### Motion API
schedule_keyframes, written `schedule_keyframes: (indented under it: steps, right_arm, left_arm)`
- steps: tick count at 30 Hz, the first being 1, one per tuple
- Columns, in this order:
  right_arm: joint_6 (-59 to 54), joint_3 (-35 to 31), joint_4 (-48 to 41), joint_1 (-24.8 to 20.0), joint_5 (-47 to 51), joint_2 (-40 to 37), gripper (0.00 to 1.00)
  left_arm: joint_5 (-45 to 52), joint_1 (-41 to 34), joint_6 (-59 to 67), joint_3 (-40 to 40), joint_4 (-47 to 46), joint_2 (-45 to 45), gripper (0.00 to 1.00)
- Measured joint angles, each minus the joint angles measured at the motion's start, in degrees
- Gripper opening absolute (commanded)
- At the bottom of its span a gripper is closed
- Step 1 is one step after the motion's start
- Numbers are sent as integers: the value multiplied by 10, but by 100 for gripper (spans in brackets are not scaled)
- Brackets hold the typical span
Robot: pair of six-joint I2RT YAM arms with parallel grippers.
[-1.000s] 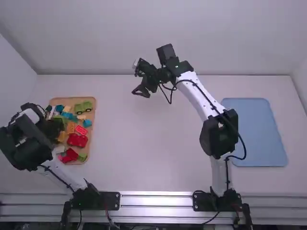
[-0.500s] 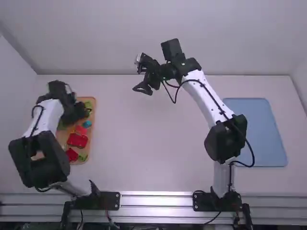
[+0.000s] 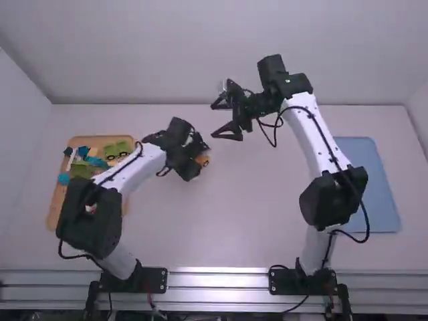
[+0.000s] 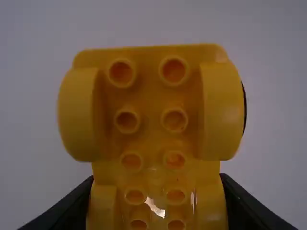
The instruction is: Assemble lego blocks to make yellow taxi
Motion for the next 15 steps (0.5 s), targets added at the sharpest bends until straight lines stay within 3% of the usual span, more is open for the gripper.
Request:
schedule_keyframes:
  steps: [2, 6, 10, 15]
  right_arm:
    - [-28, 0, -26, -3, -9, -7, 98]
    - [-77, 0, -73, -14, -25, -20, 98]
    - [-122, 0, -112, -36, -35, -47, 99]
    - [-152, 0, -127, -46, -40, -77, 99]
  left_arm:
    - [0, -40, 34, -5, 5, 12, 5]
    - [1, -89, 94, -20, 29, 36, 24]
    - [9, -105, 165, -53, 52, 50, 35]
    - [28, -106, 244, -80, 64, 56, 41]
